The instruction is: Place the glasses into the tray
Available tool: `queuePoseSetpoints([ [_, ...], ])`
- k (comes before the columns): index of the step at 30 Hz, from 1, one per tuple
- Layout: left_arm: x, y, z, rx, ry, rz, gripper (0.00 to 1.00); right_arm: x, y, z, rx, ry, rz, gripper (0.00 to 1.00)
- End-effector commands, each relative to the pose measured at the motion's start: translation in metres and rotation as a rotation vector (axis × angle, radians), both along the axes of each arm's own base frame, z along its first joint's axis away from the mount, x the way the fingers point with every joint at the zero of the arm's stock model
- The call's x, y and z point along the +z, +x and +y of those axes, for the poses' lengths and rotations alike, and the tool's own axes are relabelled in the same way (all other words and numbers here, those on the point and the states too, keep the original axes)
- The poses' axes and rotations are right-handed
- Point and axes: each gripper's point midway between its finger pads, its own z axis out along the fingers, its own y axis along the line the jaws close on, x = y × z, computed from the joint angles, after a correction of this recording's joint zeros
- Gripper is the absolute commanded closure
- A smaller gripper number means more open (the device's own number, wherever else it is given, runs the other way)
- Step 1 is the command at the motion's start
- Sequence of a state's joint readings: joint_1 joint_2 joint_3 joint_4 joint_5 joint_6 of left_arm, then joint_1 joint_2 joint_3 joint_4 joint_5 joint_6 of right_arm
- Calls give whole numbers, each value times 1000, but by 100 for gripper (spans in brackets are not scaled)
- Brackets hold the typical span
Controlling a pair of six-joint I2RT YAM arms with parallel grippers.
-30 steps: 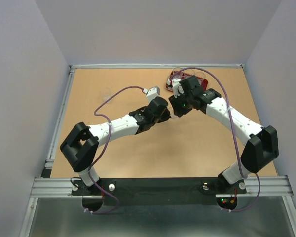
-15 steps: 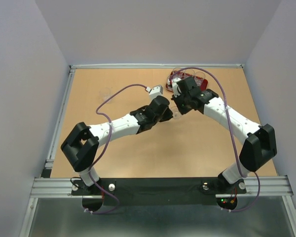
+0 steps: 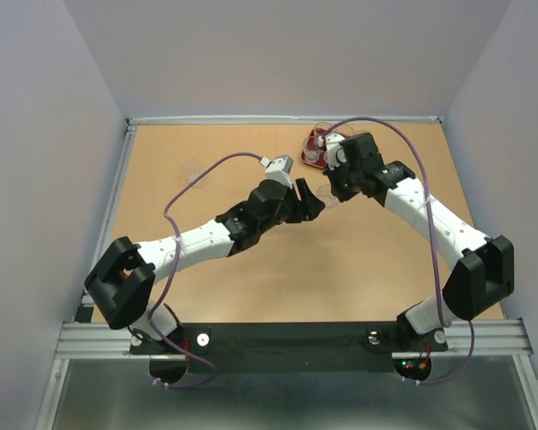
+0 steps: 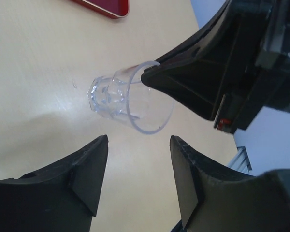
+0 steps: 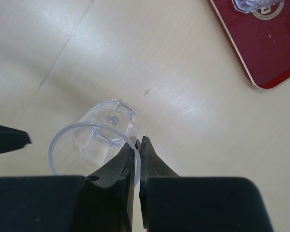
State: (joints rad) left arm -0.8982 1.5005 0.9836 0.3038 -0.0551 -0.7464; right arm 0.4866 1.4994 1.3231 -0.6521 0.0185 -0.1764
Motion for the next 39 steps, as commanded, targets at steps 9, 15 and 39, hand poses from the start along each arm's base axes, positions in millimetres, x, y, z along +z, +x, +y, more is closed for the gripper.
queuePoseSetpoints([
  [9, 48, 11, 66, 44, 75, -236, 22, 22, 55, -56, -181, 180, -113, 100],
  [15, 74, 34, 145, 212, 196, -336, 11, 14, 92, -94, -348, 225, -146, 99],
  [39, 89, 9, 302, 615, 640, -535, 2, -37, 213, -126, -664, 274, -168, 100],
])
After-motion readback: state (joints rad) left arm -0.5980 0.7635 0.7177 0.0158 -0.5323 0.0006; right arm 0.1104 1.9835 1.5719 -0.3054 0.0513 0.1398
